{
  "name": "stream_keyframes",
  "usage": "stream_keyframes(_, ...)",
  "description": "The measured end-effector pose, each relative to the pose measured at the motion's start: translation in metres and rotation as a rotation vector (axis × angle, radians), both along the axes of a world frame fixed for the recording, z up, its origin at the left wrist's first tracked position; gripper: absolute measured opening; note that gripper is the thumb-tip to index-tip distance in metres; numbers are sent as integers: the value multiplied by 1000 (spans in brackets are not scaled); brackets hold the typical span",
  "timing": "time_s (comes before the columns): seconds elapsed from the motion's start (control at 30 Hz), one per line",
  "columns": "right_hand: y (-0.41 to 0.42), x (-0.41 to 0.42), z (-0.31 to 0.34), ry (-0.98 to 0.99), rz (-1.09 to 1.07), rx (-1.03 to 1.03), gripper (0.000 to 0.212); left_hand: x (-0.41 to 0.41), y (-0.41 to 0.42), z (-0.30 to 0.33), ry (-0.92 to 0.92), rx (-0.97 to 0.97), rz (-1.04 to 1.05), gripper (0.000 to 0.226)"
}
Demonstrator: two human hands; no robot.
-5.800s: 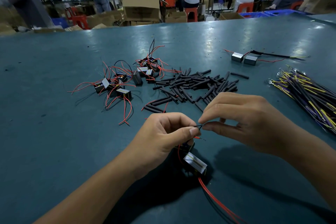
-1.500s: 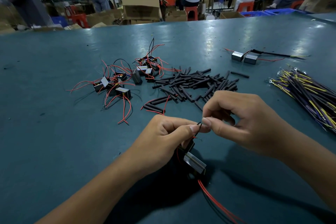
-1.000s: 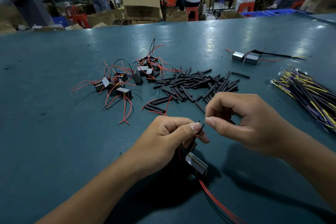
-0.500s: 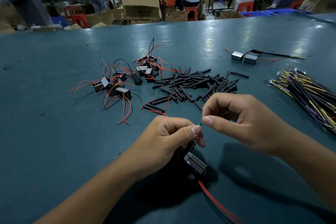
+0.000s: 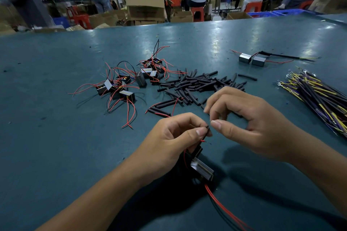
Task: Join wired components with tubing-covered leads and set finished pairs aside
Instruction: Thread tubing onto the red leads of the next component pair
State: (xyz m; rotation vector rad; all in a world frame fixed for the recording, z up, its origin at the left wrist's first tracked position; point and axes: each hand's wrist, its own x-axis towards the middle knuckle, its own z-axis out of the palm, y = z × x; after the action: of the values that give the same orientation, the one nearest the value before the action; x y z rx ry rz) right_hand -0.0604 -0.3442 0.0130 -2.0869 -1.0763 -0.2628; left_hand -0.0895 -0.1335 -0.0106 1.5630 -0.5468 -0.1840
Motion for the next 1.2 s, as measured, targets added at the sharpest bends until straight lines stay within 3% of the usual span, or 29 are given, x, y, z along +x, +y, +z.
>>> stream_keyframes(0.53, -3, -1, 0, 120, -19, 36, 15, -1, 0, 3, -29, 35, 44, 19)
stream_keyframes(1.2, 1, -2, 0, 550, 48, 146, 9, -1, 2, 2, 24, -24, -16, 9)
